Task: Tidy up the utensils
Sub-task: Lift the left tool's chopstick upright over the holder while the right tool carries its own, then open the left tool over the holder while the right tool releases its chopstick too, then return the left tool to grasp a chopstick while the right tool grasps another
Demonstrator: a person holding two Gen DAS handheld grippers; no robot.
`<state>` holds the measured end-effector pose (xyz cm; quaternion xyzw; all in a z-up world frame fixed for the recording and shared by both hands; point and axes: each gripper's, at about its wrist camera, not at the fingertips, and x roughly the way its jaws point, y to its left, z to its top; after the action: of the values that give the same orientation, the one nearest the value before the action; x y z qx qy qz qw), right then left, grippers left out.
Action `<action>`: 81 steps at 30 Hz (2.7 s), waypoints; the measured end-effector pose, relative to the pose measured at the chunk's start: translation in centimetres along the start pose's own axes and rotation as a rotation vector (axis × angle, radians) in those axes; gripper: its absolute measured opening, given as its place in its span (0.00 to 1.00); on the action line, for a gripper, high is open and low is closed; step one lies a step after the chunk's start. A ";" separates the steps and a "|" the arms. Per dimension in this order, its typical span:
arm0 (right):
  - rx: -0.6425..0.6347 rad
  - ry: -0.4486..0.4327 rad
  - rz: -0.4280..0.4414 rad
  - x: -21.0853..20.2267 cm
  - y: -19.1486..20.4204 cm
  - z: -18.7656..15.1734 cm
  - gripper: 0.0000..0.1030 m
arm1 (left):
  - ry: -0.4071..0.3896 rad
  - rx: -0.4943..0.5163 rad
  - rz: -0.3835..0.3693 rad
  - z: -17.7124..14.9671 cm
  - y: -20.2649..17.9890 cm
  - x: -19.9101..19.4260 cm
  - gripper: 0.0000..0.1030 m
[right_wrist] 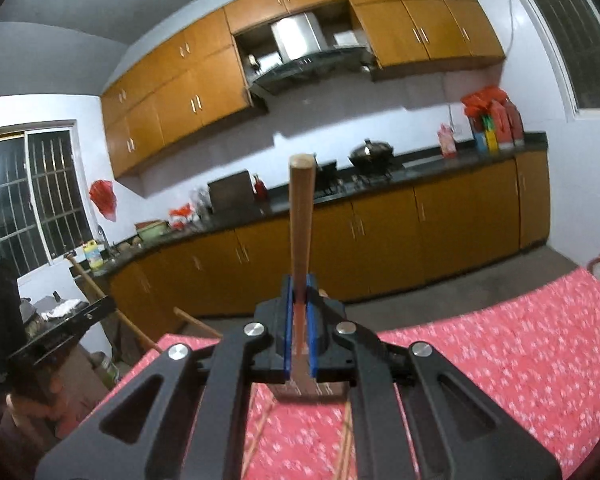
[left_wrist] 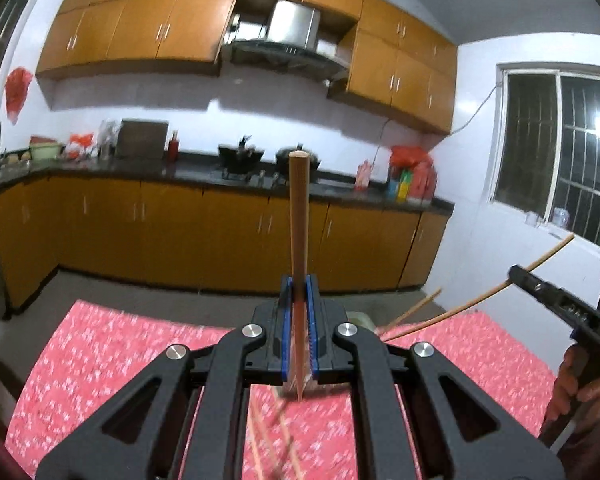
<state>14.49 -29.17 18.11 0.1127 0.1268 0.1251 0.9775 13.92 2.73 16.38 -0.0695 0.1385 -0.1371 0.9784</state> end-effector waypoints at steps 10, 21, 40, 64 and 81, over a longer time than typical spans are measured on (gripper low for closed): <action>-0.078 0.099 -0.071 7.2 1.0 0.6 0.07 | -0.135 -0.048 0.066 2.9 -1.1 4.6 0.07; -0.059 0.228 -0.055 11.8 0.6 -1.2 0.07 | -0.087 -0.080 0.066 0.5 -0.6 9.3 0.07; -0.042 0.142 -0.049 8.4 1.2 -1.1 0.42 | -0.048 -0.124 0.050 0.2 0.6 7.5 0.44; 0.085 0.652 -0.189 10.0 -5.6 -22.0 0.19 | 0.437 -0.158 0.208 -17.6 8.0 5.9 0.38; 0.042 0.636 -0.317 9.7 -7.5 -22.6 0.08 | 0.578 -0.056 0.122 -21.7 4.4 8.1 0.25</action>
<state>18.97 -29.34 -7.16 0.0673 0.4434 -0.0020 0.8938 16.24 2.48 -7.08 -0.0462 0.4188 -0.0883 0.9026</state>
